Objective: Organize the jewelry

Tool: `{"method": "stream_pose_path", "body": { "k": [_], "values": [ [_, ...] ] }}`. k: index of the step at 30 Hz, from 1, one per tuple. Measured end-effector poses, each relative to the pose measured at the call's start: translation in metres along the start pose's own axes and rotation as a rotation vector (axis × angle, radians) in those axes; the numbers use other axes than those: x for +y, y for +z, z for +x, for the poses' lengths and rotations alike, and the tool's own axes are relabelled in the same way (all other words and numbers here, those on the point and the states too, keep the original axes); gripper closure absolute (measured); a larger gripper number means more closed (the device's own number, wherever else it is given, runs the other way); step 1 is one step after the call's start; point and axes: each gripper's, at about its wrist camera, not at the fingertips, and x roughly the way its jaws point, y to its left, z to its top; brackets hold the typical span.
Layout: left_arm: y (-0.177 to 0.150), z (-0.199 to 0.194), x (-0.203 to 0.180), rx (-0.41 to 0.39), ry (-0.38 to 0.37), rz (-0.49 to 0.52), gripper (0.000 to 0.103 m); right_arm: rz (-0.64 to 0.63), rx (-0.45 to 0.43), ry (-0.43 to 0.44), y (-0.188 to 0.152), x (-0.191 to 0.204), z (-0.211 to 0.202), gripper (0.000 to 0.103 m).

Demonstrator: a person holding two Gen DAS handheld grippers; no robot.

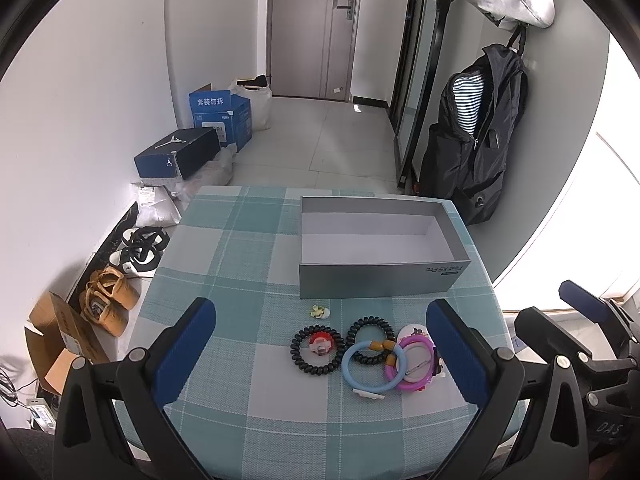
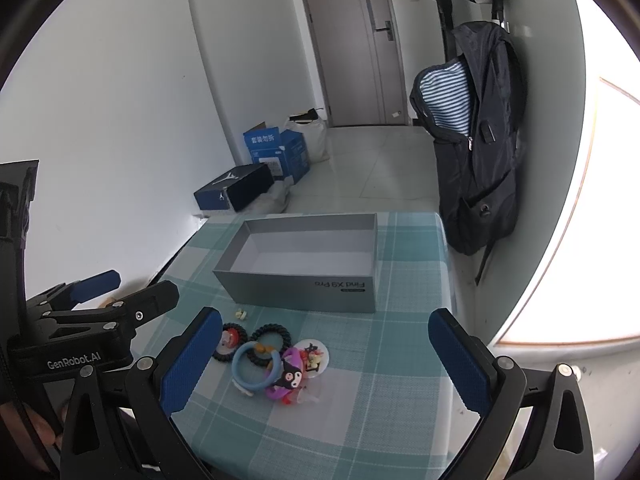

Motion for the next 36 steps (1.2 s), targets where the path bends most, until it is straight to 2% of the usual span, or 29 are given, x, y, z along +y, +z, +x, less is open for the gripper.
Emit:
{"method": "stream_pose_path", "body": {
  "k": [36],
  "values": [
    [0.0015,-0.0001,0.0026,0.005,-0.001,-0.009,0.001,-0.011,0.009,0.004,-0.0038,0.0040,0.0022,0.000]
  ]
}}
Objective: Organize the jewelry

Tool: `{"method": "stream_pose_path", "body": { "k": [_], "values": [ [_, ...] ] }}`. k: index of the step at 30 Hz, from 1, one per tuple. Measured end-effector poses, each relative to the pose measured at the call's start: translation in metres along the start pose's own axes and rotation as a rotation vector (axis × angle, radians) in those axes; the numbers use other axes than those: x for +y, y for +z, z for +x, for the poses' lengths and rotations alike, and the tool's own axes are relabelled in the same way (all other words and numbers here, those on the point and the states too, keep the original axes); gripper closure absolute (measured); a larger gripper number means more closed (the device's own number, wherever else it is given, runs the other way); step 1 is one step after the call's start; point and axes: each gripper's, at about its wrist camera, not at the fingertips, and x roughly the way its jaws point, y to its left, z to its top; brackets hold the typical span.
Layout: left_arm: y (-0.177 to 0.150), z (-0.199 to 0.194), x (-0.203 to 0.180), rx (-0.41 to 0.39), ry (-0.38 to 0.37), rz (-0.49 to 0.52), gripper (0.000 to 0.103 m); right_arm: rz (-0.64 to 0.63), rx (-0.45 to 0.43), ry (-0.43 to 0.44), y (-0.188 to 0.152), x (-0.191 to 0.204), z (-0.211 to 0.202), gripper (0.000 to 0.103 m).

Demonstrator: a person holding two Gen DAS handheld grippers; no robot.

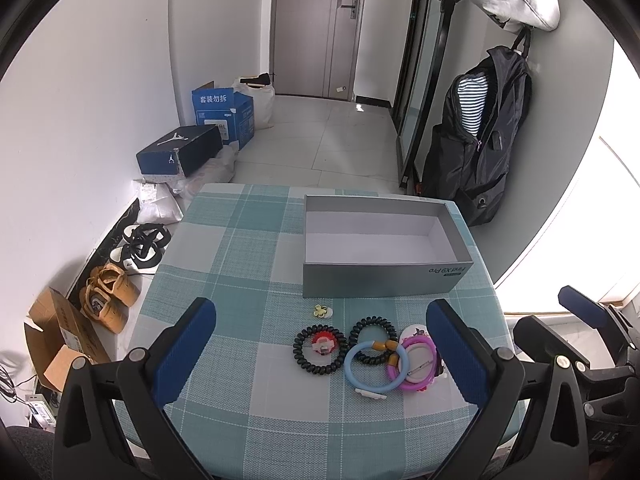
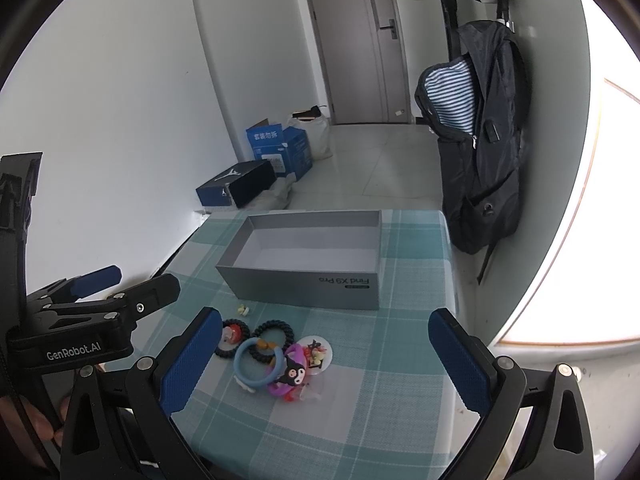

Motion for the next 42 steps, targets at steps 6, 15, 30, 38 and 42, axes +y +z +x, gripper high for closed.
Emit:
{"method": "stream_pose_path", "body": {
  "k": [6,15,30,38,42],
  "values": [
    [0.000,0.000,0.001,0.004,-0.004,-0.002,0.001,-0.003,0.008,0.017,0.000,0.001,0.001,0.000],
    [0.000,0.007,0.004,0.032,-0.021,-0.008,0.001,-0.035,0.030,0.041,-0.002,0.009,0.007,0.000],
    [-0.002,0.039,0.055,0.162,-0.035,-0.106,0.001,-0.055,0.250,0.159,-0.020,0.021,0.063,0.008],
    [-0.002,0.055,0.077,0.217,-0.036,-0.157,0.001,-0.038,0.350,0.164,-0.030,0.017,0.084,0.027],
    [-0.004,0.060,0.078,0.248,-0.049,-0.162,0.001,-0.020,0.370,0.171,-0.031,0.011,0.086,0.048]
  ]
}}
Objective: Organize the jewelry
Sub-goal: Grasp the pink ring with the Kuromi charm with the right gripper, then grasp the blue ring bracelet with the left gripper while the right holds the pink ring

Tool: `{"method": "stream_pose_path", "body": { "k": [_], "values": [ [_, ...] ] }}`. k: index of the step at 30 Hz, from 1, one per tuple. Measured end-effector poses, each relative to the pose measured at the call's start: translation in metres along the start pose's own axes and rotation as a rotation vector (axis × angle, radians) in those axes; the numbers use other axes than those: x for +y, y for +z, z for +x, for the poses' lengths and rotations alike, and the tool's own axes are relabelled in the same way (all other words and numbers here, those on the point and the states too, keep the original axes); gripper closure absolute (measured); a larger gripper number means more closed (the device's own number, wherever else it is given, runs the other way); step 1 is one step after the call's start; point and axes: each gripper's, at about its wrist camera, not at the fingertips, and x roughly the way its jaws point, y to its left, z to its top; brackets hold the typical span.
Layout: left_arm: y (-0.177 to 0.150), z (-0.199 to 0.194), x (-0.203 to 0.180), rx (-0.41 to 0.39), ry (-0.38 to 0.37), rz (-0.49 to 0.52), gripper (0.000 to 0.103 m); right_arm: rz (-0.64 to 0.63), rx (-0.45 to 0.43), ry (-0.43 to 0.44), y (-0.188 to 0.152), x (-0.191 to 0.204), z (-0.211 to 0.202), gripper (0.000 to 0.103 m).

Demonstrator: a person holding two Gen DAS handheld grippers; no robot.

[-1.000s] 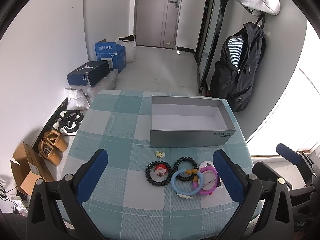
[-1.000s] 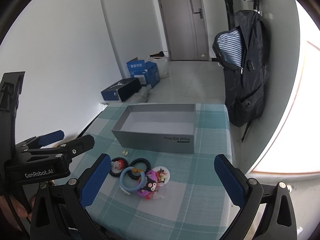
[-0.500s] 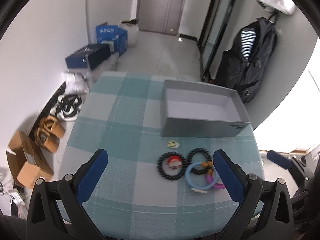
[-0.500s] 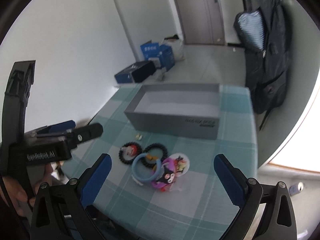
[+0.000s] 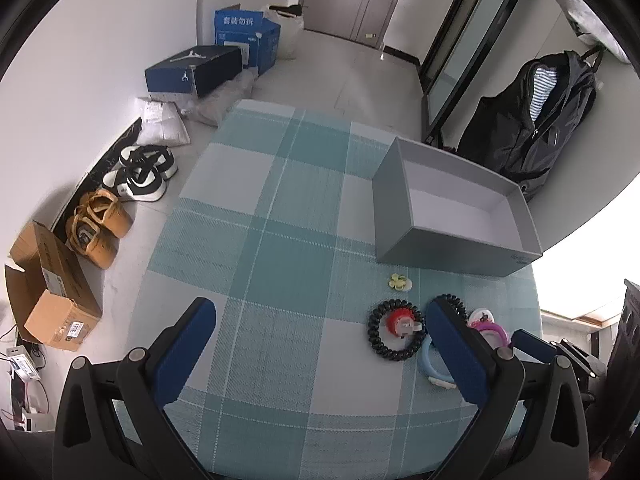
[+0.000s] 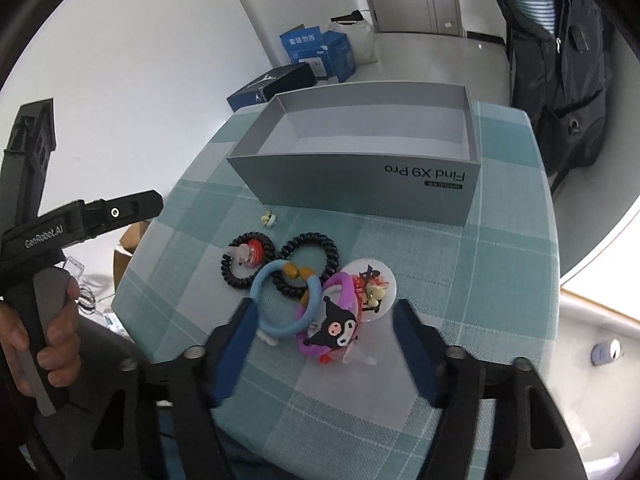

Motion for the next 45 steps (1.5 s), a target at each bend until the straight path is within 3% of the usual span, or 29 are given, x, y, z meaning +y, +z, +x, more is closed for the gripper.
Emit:
{"method": "stream_pose_path", "body": {
  "k": [1,4,9,17,24,32,45],
  "values": [
    [-0.001,0.001,-0.001,0.008,-0.006,0.000,0.001,0.007,0.006,0.001,-0.001,-0.001,0.001,0.051],
    [-0.001,0.001,-0.001,0.017,-0.008,0.009,0.001,0.024,0.025,0.010,-0.002,-0.005,0.000,0.074],
    [-0.002,0.001,-0.002,0.015,-0.007,0.024,0.001,0.016,0.006,0.005,-0.002,-0.004,-0.008,0.081],
    [-0.004,0.004,-0.007,0.025,0.002,0.037,0.001,0.031,-0.035,0.012,0.001,-0.008,-0.015,0.081],
    [-0.009,0.006,-0.017,0.032,0.012,0.079,0.001,0.080,0.009,-0.009,-0.002,-0.018,-0.009,0.079],
    [-0.010,0.008,-0.021,0.034,0.022,0.100,0.001,0.059,-0.049,0.005,-0.001,-0.015,-0.022,0.084],
    [-0.027,0.023,-0.051,0.130,-0.101,0.221,0.001,0.200,-0.179,0.146,0.008,-0.035,-0.051,0.085]
  ]
}}
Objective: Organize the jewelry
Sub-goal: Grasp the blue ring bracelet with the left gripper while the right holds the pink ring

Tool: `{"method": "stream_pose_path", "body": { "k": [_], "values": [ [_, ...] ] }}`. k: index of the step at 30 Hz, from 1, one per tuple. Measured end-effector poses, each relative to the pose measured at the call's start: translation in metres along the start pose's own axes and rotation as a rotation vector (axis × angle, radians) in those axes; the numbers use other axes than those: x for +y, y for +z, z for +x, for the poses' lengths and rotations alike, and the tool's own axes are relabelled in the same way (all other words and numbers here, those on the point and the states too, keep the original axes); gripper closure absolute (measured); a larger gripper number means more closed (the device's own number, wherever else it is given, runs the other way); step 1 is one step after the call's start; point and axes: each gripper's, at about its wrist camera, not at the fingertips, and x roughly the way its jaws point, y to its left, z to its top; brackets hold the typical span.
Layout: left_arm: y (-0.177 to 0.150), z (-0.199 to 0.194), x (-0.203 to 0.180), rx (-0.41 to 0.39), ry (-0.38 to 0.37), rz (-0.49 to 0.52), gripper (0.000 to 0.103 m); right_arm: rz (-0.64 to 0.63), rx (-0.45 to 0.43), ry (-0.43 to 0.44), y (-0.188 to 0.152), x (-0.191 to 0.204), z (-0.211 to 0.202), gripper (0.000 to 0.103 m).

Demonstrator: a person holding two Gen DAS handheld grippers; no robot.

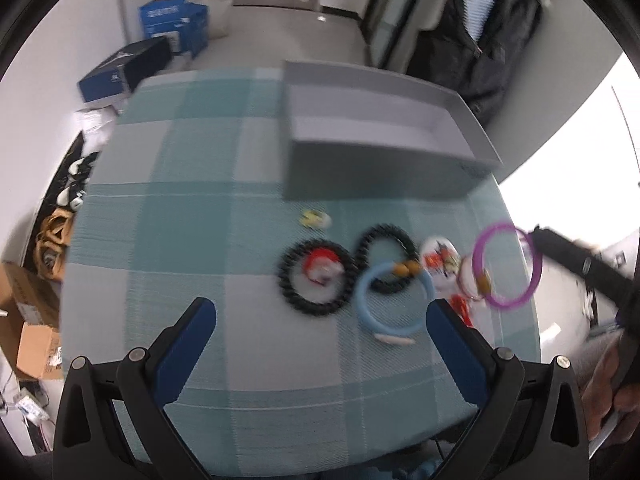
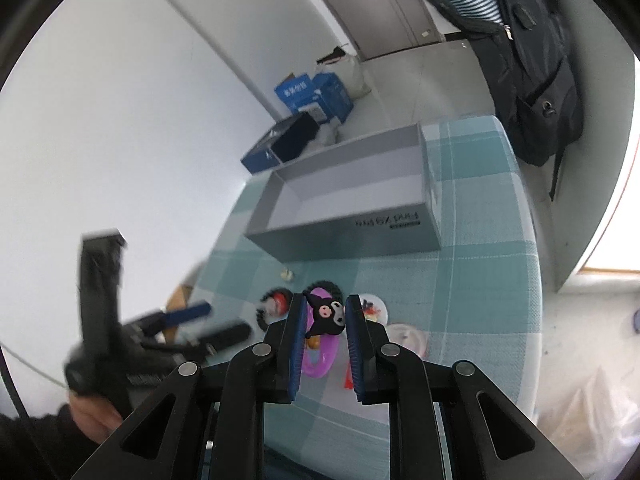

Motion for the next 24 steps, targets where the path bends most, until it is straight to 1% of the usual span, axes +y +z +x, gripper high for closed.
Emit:
{"method": "stream_pose_path", "body": {
  "k": [4,9,11,16,18,19,20,21,23,24],
  "values": [
    [-0.002,0.005,-0.013,0.021,-0.004,0.058,0.001,0.004,-0.047,0.002,0.005,0.001,-0.011,0.085],
    [-0.002,0.011,-0.026,0.045,0.004,0.089,0.001,0.017,-0.069,0.016,0.009,-0.003,-0.019,0.085],
    [-0.002,0.013,-0.034,0.045,0.032,0.111,0.001,0.017,-0.076,0.016,0.009,-0.005,-0.022,0.085],
    [-0.007,0.022,-0.049,0.053,0.131,0.170,0.001,0.041,-0.088,0.017,0.009,-0.014,-0.031,0.085],
    [-0.009,0.027,-0.053,0.065,0.181,0.195,0.008,0.052,-0.095,0.022,0.008,-0.018,-0.035,0.085],
    [-0.010,0.030,-0.053,0.074,0.196,0.201,0.015,0.056,-0.098,0.023,0.009,-0.019,-0.037,0.085],
    [-0.011,0.031,-0.053,0.075,0.206,0.206,0.016,0.057,-0.101,0.023,0.009,-0.020,-0.038,0.085],
    [-0.011,0.029,-0.053,0.068,0.208,0.206,0.017,0.060,-0.103,0.025,0.009,-0.021,-0.040,0.085],
    [-0.011,0.027,-0.050,0.072,0.190,0.200,0.026,0.065,-0.107,0.032,0.009,-0.023,-0.042,0.085],
    [-0.011,0.024,-0.049,0.065,0.196,0.198,0.029,0.065,-0.109,0.034,0.009,-0.023,-0.043,0.085]
  ]
}}
